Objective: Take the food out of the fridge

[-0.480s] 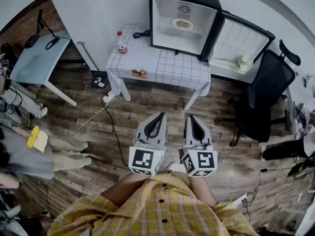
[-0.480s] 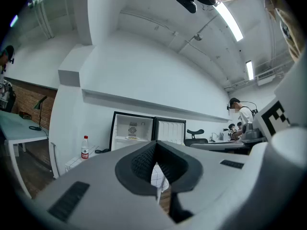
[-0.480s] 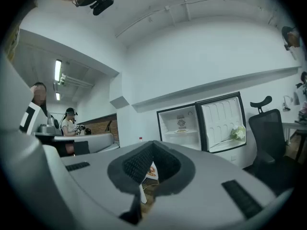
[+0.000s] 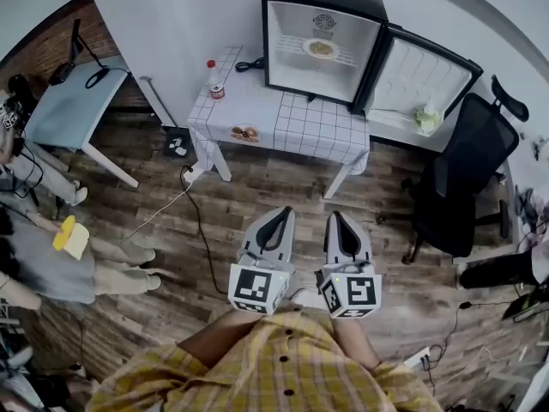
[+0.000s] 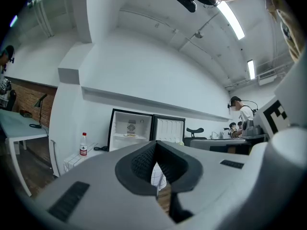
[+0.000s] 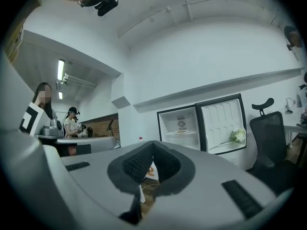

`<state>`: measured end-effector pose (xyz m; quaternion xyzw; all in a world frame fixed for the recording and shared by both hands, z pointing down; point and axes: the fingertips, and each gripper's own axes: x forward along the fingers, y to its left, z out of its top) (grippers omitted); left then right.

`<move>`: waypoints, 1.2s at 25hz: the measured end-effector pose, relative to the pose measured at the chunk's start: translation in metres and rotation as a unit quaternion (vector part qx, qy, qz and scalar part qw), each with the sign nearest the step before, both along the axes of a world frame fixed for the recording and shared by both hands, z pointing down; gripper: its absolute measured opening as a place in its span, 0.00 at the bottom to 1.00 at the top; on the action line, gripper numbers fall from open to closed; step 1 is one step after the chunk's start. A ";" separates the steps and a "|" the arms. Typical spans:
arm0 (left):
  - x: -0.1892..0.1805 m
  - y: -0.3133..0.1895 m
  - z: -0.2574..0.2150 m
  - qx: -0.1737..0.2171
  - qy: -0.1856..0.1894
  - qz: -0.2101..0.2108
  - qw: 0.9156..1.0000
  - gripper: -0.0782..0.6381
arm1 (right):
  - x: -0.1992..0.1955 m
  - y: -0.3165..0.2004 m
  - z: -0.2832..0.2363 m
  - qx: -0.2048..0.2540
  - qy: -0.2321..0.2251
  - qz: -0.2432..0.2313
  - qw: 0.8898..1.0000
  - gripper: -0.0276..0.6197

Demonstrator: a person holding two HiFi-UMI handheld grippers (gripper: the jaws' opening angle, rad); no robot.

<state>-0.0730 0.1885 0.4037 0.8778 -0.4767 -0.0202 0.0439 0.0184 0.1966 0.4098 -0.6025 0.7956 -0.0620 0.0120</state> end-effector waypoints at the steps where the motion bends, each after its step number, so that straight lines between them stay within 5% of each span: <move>1: 0.003 0.000 0.000 -0.002 -0.001 0.000 1.000 0.12 | 0.003 0.001 0.000 0.001 0.000 -0.001 1.000 0.05; 18: 0.044 0.003 0.013 -0.013 -0.004 -0.040 0.999 0.12 | 0.052 0.005 0.015 -0.007 -0.014 -0.029 0.999 0.05; 30: 0.076 -0.065 0.026 -0.020 0.005 -0.012 1.000 0.12 | 0.073 -0.059 0.022 -0.008 -0.004 -0.015 1.000 0.05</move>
